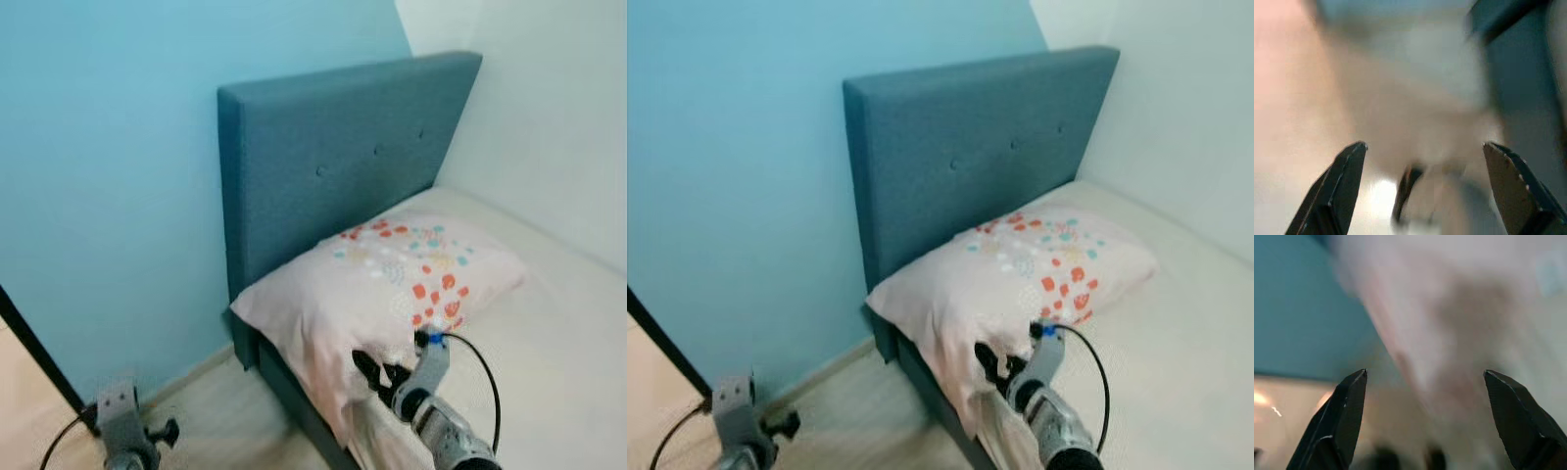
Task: Clean up the room
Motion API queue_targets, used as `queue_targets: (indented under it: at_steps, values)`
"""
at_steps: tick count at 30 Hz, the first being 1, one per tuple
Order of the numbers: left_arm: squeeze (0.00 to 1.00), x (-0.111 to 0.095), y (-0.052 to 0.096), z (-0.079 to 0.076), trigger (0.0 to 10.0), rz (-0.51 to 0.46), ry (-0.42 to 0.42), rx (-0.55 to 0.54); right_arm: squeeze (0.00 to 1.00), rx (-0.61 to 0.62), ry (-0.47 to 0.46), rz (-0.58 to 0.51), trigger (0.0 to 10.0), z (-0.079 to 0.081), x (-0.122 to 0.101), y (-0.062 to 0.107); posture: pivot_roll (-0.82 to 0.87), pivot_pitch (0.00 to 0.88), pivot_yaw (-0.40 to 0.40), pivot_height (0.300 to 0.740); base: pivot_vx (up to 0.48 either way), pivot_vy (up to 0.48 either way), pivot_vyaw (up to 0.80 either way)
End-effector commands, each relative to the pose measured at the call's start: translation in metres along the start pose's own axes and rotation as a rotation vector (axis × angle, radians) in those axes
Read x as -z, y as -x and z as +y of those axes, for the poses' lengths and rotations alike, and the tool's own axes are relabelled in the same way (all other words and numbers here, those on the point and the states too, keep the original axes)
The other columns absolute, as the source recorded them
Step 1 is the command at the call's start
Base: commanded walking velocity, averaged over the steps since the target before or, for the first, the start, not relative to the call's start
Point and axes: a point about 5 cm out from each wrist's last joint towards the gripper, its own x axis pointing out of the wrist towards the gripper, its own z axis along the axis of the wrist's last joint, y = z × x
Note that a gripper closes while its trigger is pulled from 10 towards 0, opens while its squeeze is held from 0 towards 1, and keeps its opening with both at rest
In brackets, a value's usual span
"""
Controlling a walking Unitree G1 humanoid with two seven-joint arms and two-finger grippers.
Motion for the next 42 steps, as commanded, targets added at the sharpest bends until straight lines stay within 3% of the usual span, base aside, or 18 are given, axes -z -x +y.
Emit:
queue_targets:
  at_steps: [1,6,10,19,22,30,36,42]
  values:
    - [0.00,0.013,0.003,0.013,10.0,0.052,0.011,-0.054,0.00,0.057,0.038,0.075,10.0,-0.010,0.016,0.005,0.18,0.000,-0.149,0.700,0.000,0.000,0.00]
    - [0.00,0.037,0.011,0.035,10.0,0.139,-0.019,-0.123,0.00,0.205,0.048,0.246,10.0,-0.036,0.060,0.027,0.16,0.000,-0.124,0.723,0.000,0.000,0.00]
    - [0.00,0.037,0.011,0.036,10.0,0.153,-0.054,-0.124,0.00,0.240,0.095,0.329,10.0,-0.047,0.078,0.040,0.14,0.000,-0.099,0.738,0.000,0.000,0.00]
    - [0.00,0.018,0.003,0.023,10.0,0.123,-0.093,-0.084,0.00,0.279,0.097,0.355,10.0,-0.052,0.087,0.047,0.14,0.000,-0.085,0.740,-0.177,0.000,0.00]
    - [0.00,0.011,0.001,0.016,10.0,0.112,-0.113,-0.060,0.00,0.307,0.177,0.402,10.0,-0.048,0.091,0.045,0.14,0.000,-0.085,0.740,-0.480,0.000,0.00]
    - [0.00,0.021,0.003,0.018,10.0,0.143,-0.141,-0.056,0.00,0.291,0.252,0.408,10.0,-0.039,0.085,0.035,0.14,0.000,-0.078,0.740,-0.480,0.000,0.00]
    - [0.00,0.034,0.008,0.026,10.0,0.180,-0.158,-0.065,0.00,0.310,0.290,0.428,10.0,-0.044,0.085,0.039,0.14,0.000,-0.078,0.740,-0.480,0.000,0.00]
    - [0.00,0.036,0.008,0.022,10.0,0.182,-0.191,-0.033,0.00,0.377,0.323,0.467,10.0,-0.054,0.090,0.047,0.14,0.000,-0.074,0.740,-0.314,0.000,-0.31]
